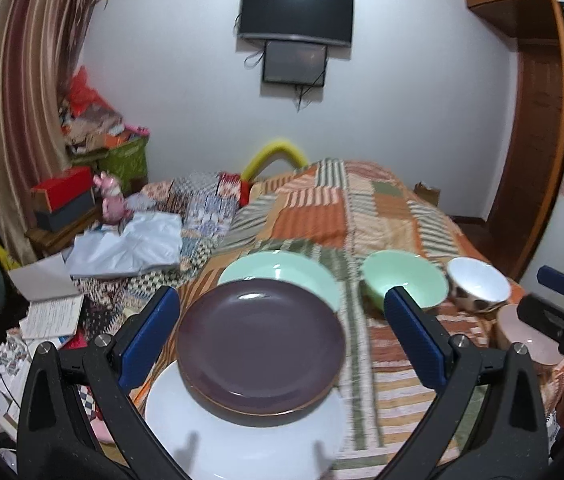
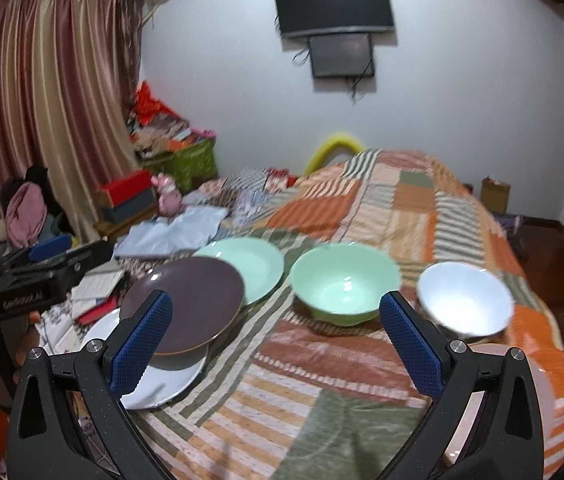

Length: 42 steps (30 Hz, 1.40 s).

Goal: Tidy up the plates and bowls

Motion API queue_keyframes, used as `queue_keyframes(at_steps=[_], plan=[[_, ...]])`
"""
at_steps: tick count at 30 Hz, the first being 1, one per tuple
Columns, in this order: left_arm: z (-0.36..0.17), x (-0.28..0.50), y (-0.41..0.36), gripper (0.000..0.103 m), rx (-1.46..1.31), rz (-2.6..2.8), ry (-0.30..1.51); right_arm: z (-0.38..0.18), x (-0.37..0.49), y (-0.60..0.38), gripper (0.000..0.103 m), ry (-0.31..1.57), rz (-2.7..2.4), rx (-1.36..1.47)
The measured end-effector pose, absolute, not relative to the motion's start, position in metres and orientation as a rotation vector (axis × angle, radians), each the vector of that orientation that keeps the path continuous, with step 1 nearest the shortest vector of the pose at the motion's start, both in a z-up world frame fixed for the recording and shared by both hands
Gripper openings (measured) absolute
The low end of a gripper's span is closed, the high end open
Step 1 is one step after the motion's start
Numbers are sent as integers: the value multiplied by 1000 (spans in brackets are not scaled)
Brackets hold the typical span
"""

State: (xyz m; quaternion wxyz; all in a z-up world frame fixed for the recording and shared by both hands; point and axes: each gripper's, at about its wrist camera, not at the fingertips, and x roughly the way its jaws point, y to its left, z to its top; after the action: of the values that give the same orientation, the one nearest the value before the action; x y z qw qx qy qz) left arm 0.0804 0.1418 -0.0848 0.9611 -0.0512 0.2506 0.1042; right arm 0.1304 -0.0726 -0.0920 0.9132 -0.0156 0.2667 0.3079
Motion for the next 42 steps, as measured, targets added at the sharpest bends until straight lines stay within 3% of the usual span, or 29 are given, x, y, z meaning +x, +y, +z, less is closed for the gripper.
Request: queue_keyframes(at_steps=[7,19,24,27,29,34,42], plan=[[-113,110,195,81,-188,263,614,-113,151,-39,102,636,701,-71],[-162,147,249,56,-167,284,849,-147,181,10,79,760,764,-118],[-183,151,262,50,-196,251,903,-164,191,21,71,830,776,-109],[-190,152,266,49,-217,221,908,-171,196,27,70,862,776,-94],[-193,154,268,43,-223,214,915,-174,197,30,69,872,774,-91],[-202,160,271,33,-239,176,941,-181,200,38,57,897,773,-106],[-209,166,273,29,-256,141,960,-190,206,46,41,935,781,-108]])
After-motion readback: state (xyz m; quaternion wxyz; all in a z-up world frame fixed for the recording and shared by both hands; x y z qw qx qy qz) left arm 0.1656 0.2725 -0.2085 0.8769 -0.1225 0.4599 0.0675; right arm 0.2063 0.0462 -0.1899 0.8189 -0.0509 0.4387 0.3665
